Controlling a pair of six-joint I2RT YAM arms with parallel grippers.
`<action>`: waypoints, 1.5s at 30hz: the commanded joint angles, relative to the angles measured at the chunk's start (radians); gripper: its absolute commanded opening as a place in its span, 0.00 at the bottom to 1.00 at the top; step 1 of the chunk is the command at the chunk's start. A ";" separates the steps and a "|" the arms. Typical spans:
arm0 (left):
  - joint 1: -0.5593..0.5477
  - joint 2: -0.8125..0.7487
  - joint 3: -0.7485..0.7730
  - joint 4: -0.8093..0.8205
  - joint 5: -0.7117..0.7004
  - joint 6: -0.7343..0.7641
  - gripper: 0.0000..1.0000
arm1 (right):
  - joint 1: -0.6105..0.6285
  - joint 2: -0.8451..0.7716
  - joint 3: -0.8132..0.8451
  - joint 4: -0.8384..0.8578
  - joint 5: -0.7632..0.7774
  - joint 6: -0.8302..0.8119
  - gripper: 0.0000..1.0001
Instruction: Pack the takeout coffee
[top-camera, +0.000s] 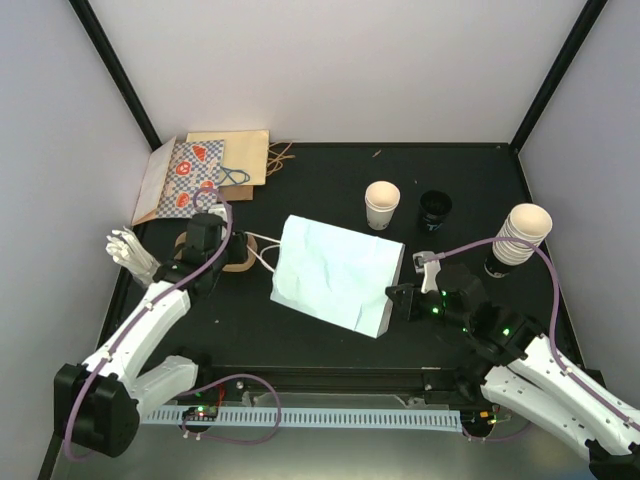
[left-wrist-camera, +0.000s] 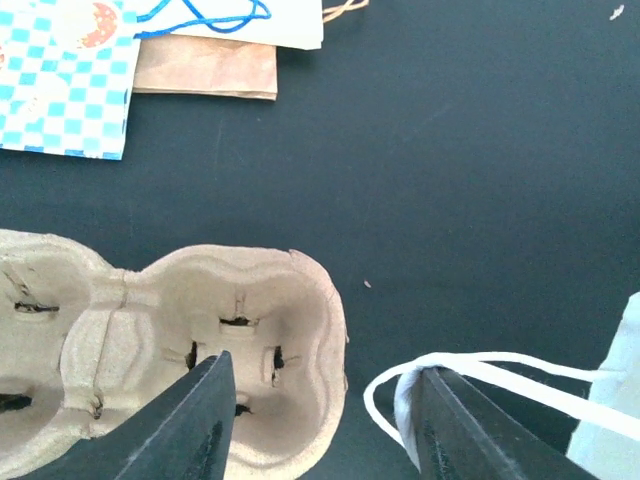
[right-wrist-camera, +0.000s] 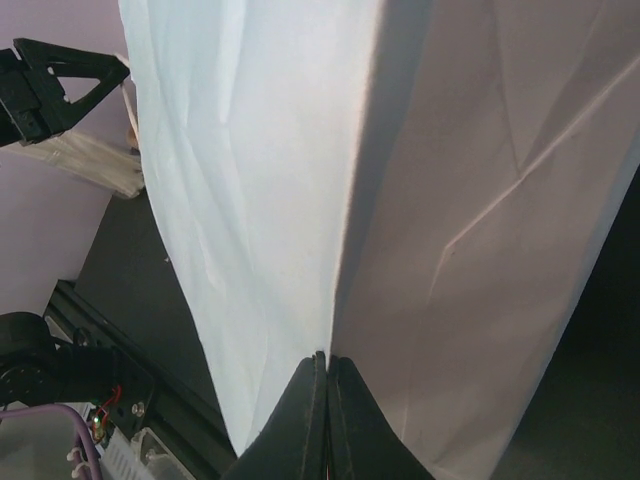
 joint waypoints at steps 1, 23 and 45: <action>0.056 -0.038 0.027 -0.031 -0.086 -0.021 0.46 | -0.003 -0.017 -0.016 -0.078 0.076 0.006 0.01; 0.053 -0.156 0.275 -0.255 0.534 -0.017 0.02 | -0.003 0.131 -0.051 0.141 -0.036 -0.011 0.29; 0.044 -0.177 0.462 -0.210 0.850 -0.223 0.02 | -0.003 0.310 0.079 0.136 -0.037 -0.095 0.40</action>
